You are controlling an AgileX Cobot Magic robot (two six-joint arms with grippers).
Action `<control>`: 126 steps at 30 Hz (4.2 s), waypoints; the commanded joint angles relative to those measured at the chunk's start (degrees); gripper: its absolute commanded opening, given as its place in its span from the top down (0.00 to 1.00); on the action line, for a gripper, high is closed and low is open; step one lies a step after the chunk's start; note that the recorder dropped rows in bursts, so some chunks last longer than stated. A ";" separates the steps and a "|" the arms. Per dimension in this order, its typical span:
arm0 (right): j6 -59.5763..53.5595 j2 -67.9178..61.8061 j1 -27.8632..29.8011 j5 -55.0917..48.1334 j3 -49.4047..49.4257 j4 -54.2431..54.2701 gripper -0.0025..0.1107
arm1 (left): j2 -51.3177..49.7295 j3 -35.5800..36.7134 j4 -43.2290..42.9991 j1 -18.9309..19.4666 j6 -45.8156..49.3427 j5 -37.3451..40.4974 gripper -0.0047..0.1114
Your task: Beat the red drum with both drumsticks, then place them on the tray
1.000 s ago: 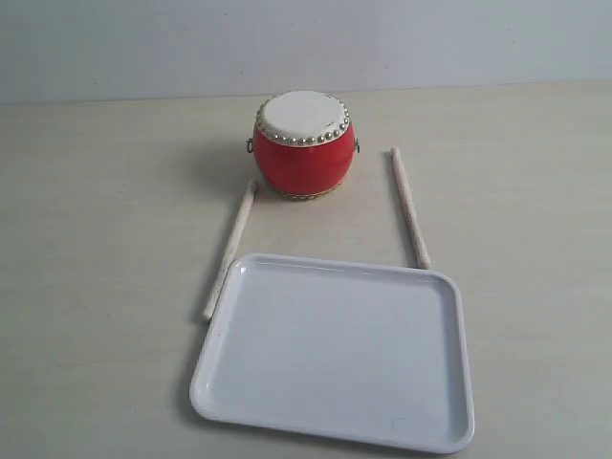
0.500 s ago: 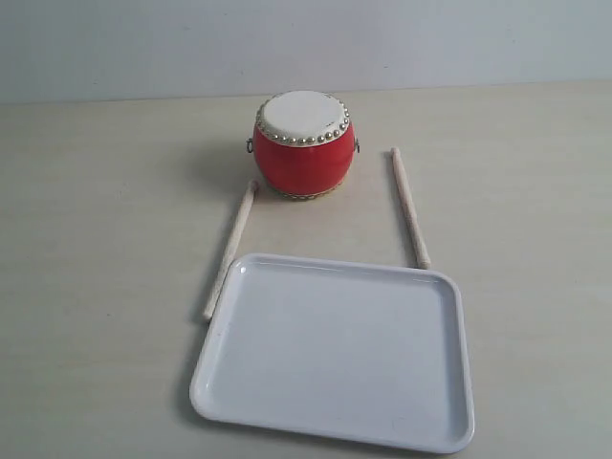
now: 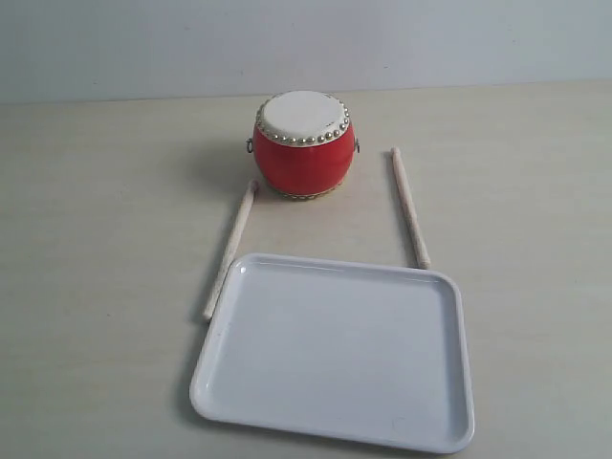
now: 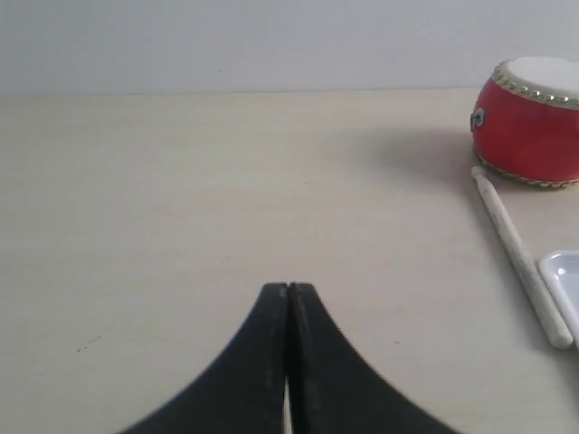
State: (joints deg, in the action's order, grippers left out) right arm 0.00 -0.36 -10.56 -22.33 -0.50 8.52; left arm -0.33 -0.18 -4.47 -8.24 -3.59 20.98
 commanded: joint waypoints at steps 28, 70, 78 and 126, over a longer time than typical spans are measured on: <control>21.66 0.36 -0.15 29.62 0.04 21.39 0.98 | 0.33 0.18 -5.18 0.25 2.34 -18.41 0.96; 28.57 0.36 -0.15 27.84 0.04 21.05 0.98 | -13.49 -15.66 -24.63 0.25 -48.97 -21.84 0.96; 28.57 0.36 -0.15 27.84 0.04 21.05 0.98 | -37.44 -30.02 -30.41 0.11 -47.96 -18.01 0.96; 22.14 0.36 -0.15 10.03 0.04 20.80 0.98 | -122.11 -94.59 19.42 -16.54 -0.22 46.87 0.96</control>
State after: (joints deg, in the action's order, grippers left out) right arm 22.83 -0.36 -10.56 -11.57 -0.50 29.96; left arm -121.32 -94.37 14.22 -24.56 -2.95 67.11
